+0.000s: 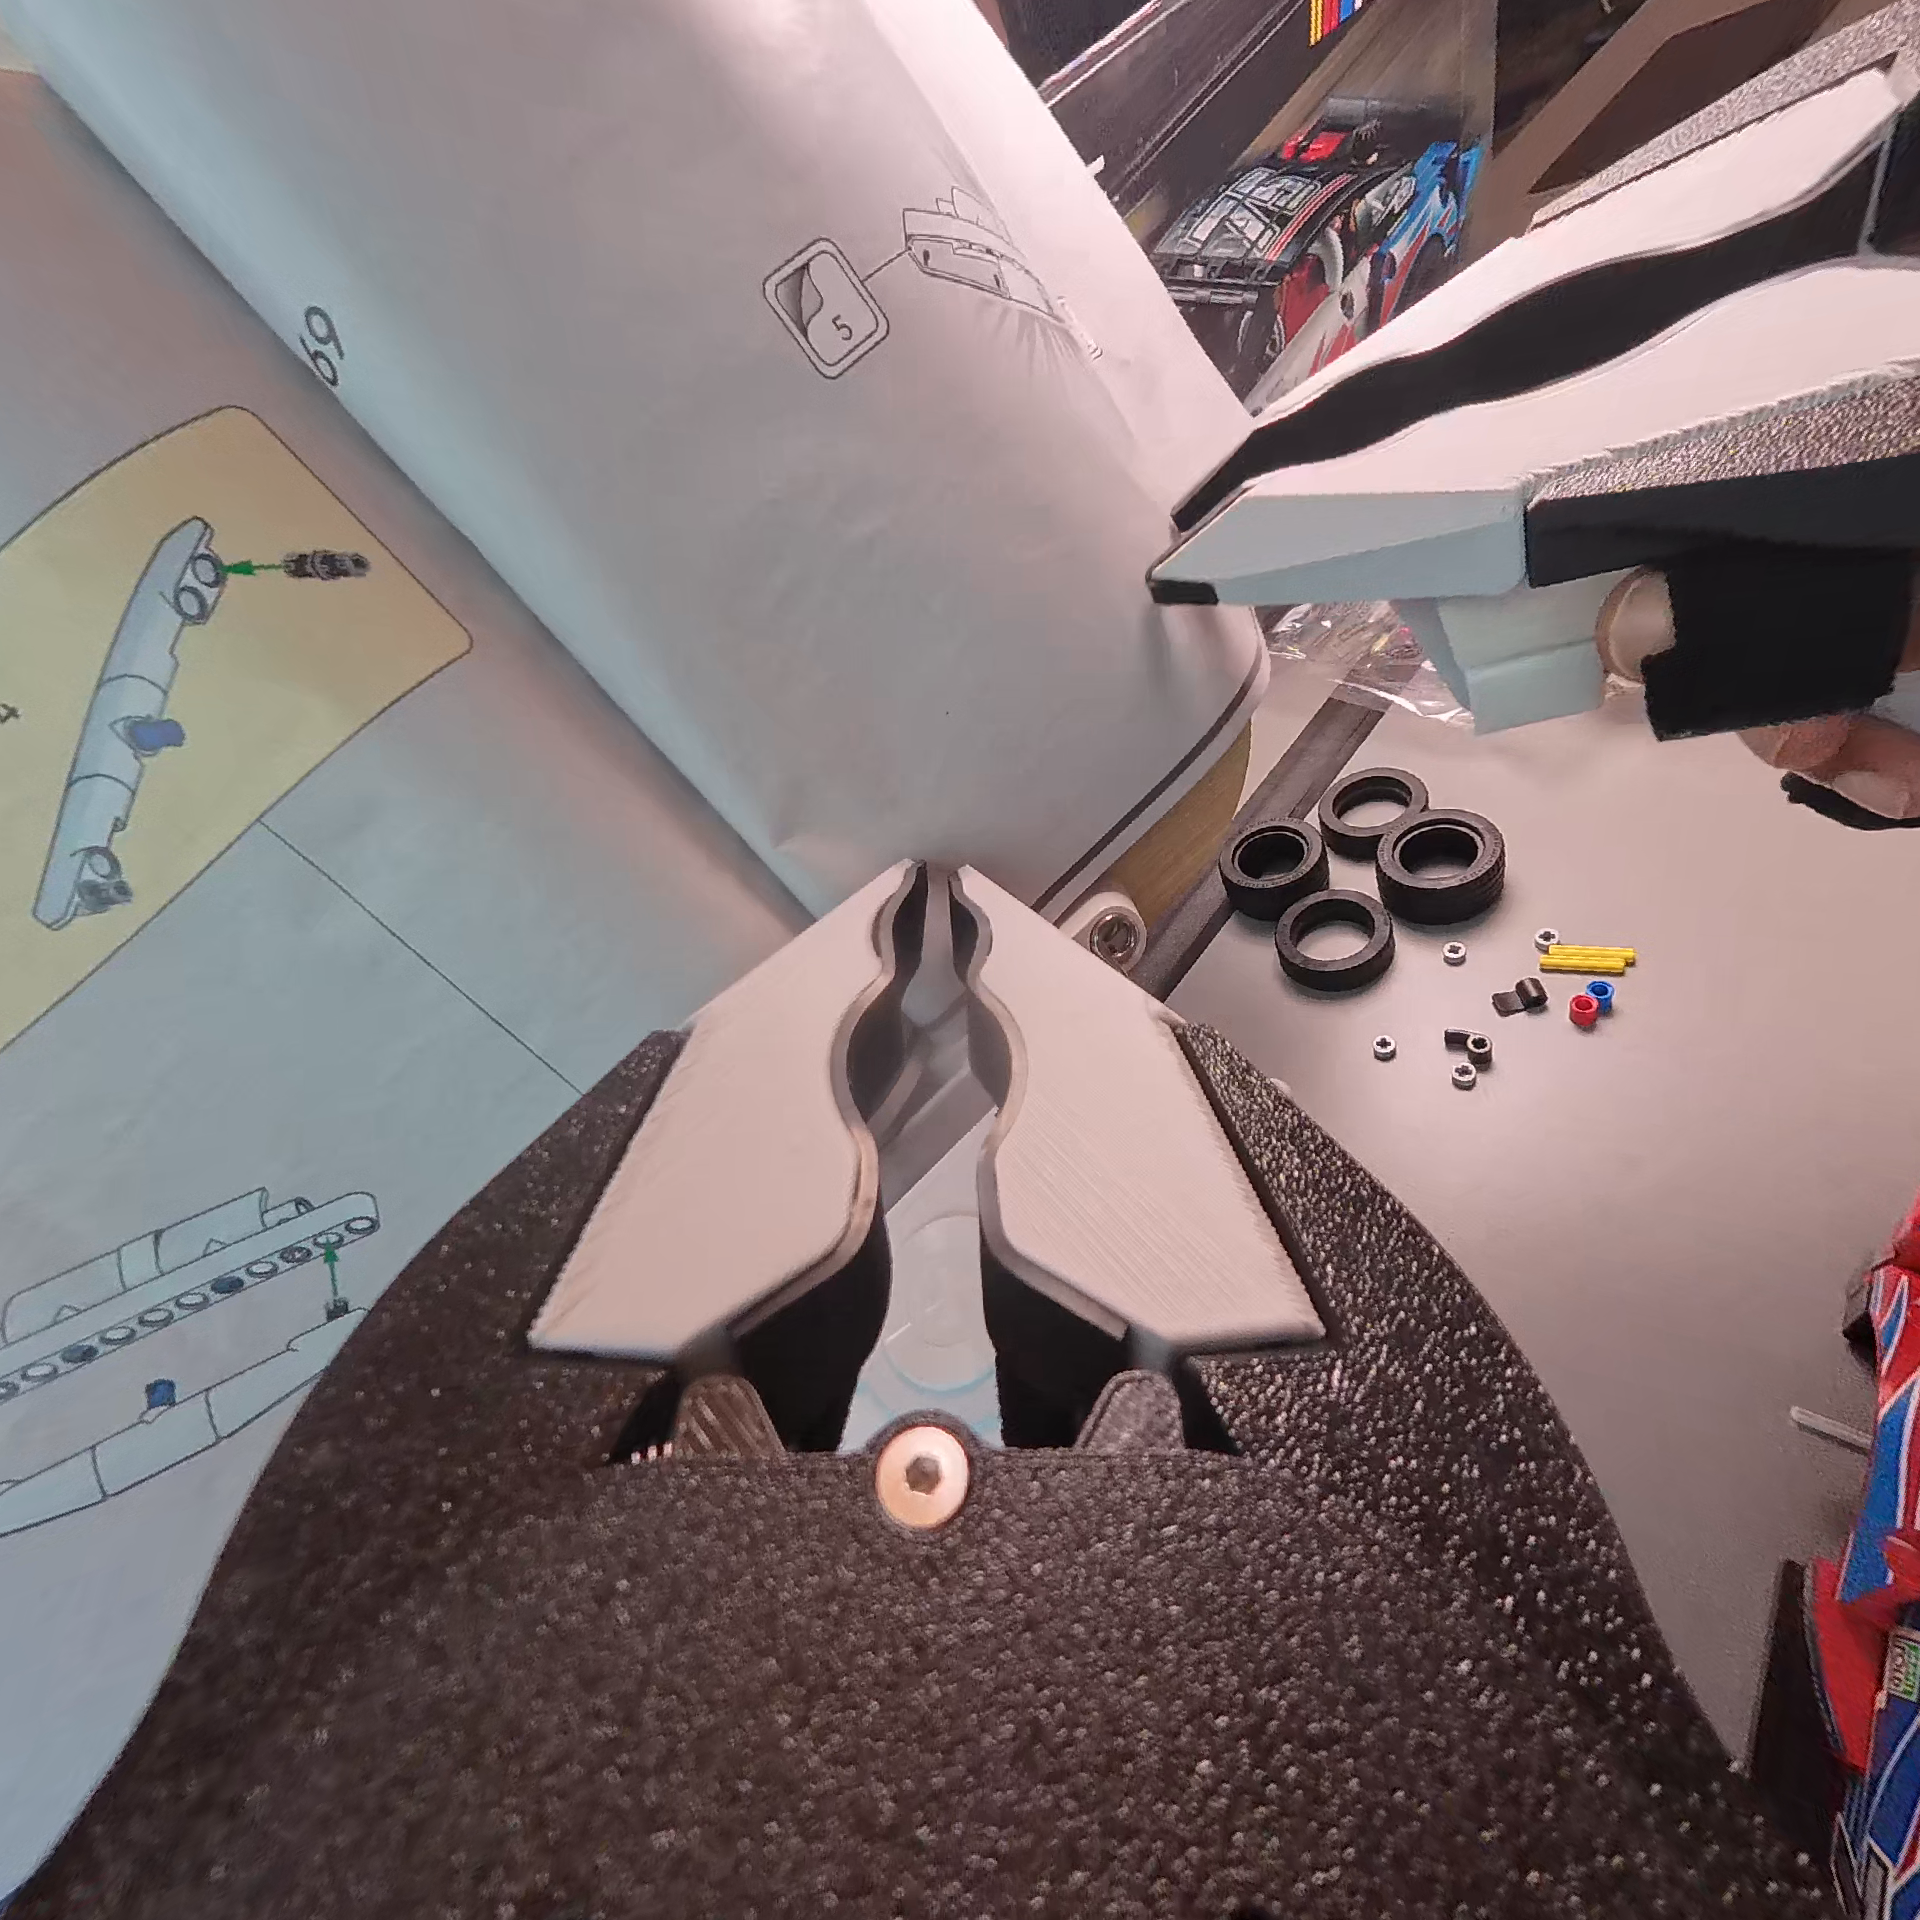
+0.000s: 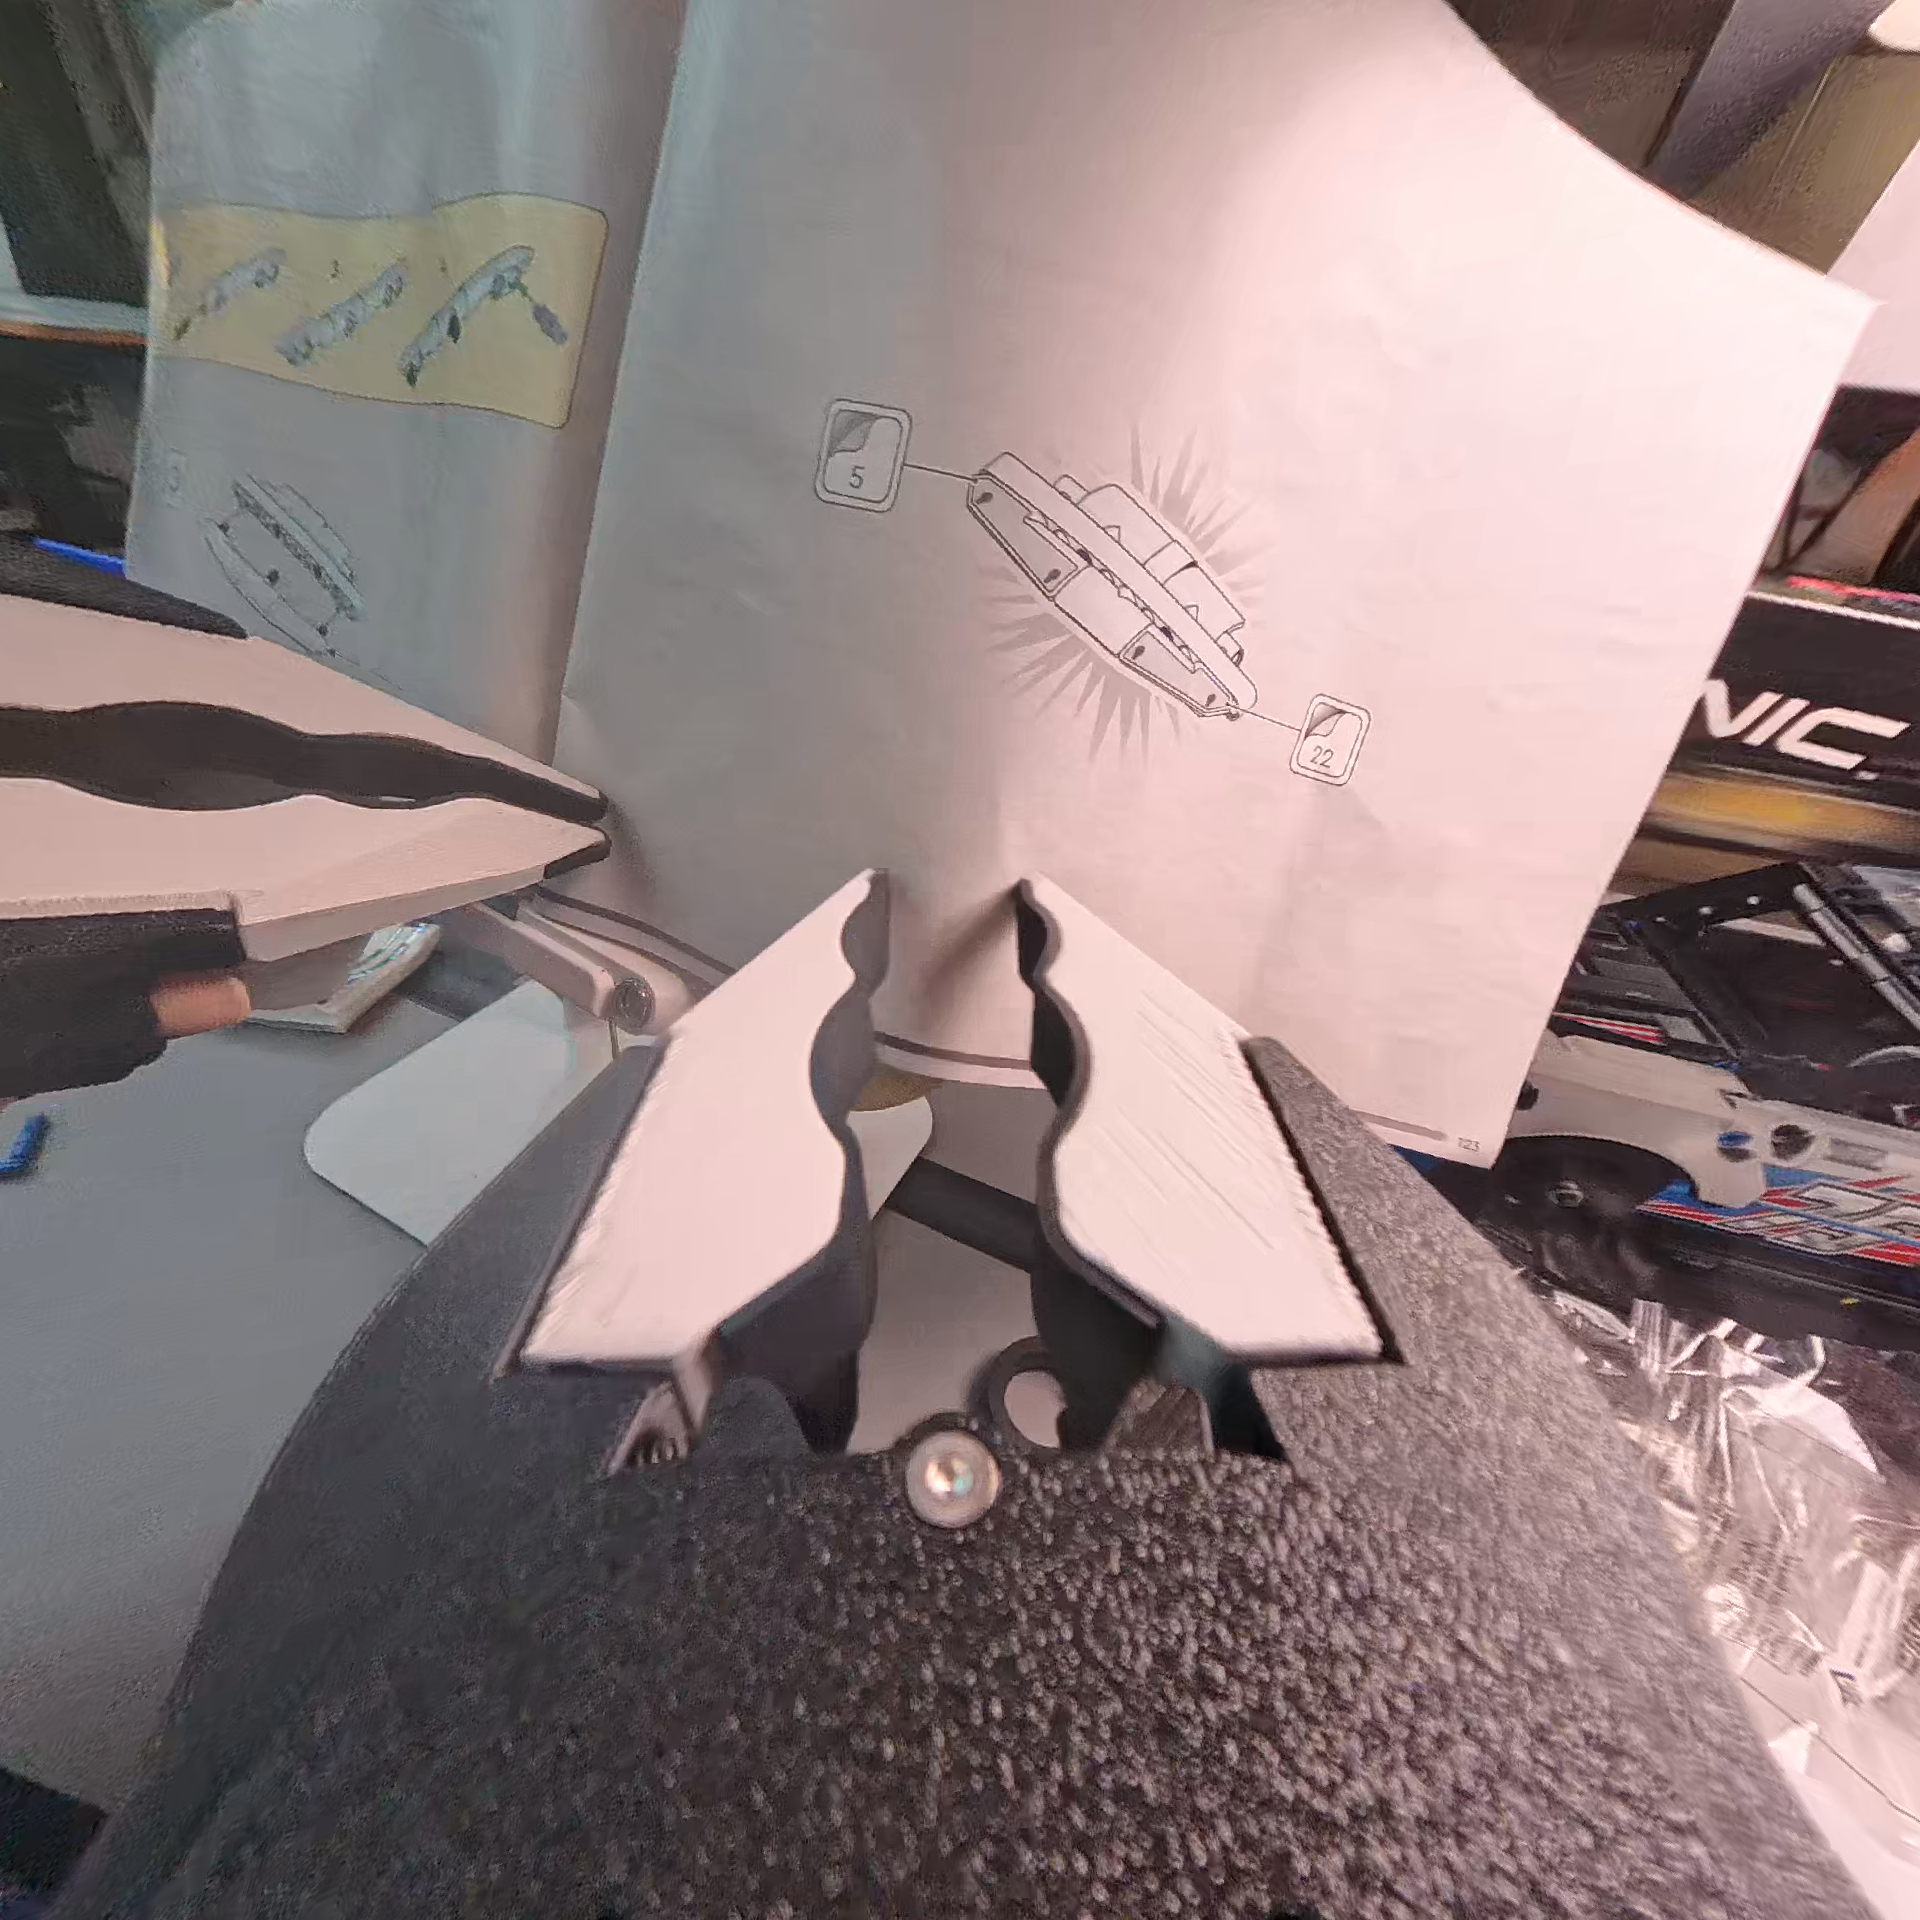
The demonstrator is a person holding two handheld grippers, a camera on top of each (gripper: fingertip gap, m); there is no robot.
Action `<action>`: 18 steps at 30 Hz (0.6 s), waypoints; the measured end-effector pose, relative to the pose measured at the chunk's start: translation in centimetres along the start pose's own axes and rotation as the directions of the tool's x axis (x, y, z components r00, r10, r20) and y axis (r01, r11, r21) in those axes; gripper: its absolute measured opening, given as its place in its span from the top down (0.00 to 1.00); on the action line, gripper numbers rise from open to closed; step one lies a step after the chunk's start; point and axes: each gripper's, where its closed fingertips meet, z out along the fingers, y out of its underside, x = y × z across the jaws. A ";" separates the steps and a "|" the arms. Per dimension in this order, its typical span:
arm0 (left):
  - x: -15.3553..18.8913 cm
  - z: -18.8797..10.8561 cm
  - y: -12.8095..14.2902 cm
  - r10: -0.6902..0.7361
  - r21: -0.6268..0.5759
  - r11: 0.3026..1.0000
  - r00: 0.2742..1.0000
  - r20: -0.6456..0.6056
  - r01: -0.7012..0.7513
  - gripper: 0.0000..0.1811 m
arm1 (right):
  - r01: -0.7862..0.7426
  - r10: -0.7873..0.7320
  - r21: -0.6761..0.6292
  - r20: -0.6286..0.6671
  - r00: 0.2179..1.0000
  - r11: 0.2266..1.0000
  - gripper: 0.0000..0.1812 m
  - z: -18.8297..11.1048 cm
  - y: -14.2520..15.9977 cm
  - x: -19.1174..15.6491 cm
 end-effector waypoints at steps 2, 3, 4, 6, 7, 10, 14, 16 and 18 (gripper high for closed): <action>0.0 0.0 0.0 -0.004 0.002 1.000 1.000 -0.002 0.004 0.98 | 0.026 -0.026 0.013 -0.001 1.000 1.000 0.96 -0.4 -0.3 -0.3; 0.0 0.0 0.0 -0.007 0.003 1.000 1.000 -0.003 0.007 0.98 | 0.029 -0.029 0.009 -0.007 1.000 1.000 0.95 -0.4 -0.3 -0.2; 0.0 0.0 0.0 -0.009 0.004 1.000 1.000 -0.003 0.009 0.98 | 0.024 -0.024 0.008 -0.012 1.000 1.000 0.89 -0.4 -0.3 0.0; 0.0 -0.1 0.0 -0.017 0.005 1.000 1.000 -0.005 0.017 0.98 | -0.031 0.031 0.001 -0.011 0.999 1.000 0.68 0.0 -0.3 0.5; 0.1 -0.1 0.0 -0.018 0.005 1.000 1.000 -0.005 0.018 0.98 | -0.075 0.075 -0.017 0.006 0.997 0.997 0.56 0.4 -0.1 0.6; 0.1 -0.1 0.0 -0.014 0.004 1.000 1.000 -0.003 0.014 0.98 | -0.160 0.168 -0.090 0.091 0.982 0.983 0.52 1.6 1.0 -0.5; 0.1 -0.1 0.1 -0.008 -0.001 1.000 1.000 -0.009 0.008 0.98 | -0.024 0.023 -0.039 -0.023 0.999 0.999 0.71 0.8 0.4 -0.3; 0.1 0.0 0.1 -0.010 0.003 1.000 1.000 -0.011 0.011 0.98 | 0.028 -0.029 -0.007 -0.059 0.998 1.000 0.78 0.0 -0.2 -0.5; 0.1 -0.1 0.0 -0.024 0.006 1.000 1.000 -0.016 0.024 0.98 | 0.065 -0.063 0.027 -0.089 0.994 0.997 0.81 -0.9 -0.8 -0.7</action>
